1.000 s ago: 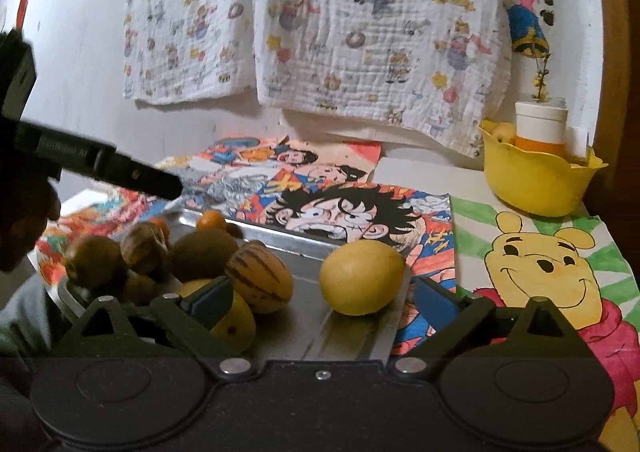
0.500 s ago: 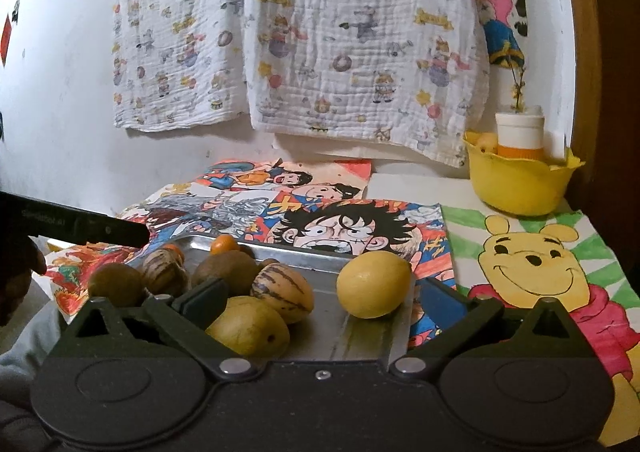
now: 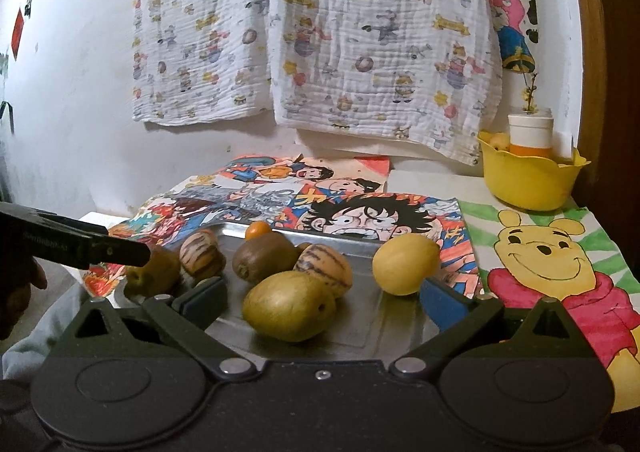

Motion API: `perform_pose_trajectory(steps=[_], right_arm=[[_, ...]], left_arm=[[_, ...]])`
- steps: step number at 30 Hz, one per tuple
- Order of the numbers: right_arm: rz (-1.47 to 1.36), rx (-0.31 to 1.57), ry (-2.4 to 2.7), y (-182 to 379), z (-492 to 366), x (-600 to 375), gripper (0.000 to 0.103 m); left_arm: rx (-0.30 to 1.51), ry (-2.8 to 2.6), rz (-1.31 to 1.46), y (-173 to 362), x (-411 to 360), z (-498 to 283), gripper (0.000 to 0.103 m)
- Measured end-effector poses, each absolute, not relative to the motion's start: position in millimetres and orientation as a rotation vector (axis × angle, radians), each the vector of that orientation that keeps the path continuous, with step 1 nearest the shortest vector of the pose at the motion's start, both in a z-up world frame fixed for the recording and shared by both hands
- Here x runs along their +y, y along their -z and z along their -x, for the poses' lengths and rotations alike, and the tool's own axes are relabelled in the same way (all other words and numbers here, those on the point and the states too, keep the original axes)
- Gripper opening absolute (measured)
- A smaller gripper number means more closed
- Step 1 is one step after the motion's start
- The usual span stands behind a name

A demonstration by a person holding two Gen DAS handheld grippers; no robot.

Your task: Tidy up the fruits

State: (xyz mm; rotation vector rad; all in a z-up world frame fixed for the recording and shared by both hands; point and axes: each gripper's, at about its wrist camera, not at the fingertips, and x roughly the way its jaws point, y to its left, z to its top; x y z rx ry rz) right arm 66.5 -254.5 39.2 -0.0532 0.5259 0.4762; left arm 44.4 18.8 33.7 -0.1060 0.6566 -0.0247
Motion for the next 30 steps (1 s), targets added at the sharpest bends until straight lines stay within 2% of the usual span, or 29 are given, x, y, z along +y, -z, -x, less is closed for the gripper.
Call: perform_pose_trajectory(steps=[13,30], right_arm=[[0.025,0.542,-0.456,-34,-40,-257,0.102],[-0.003,0.571,-0.428,-28,-31,-254,0.102]], left_arm=[[0.678,0.013,0.081,-24,9,-14,0.103],[0.719,0.029,0.075,-16,6,-11,0.103]])
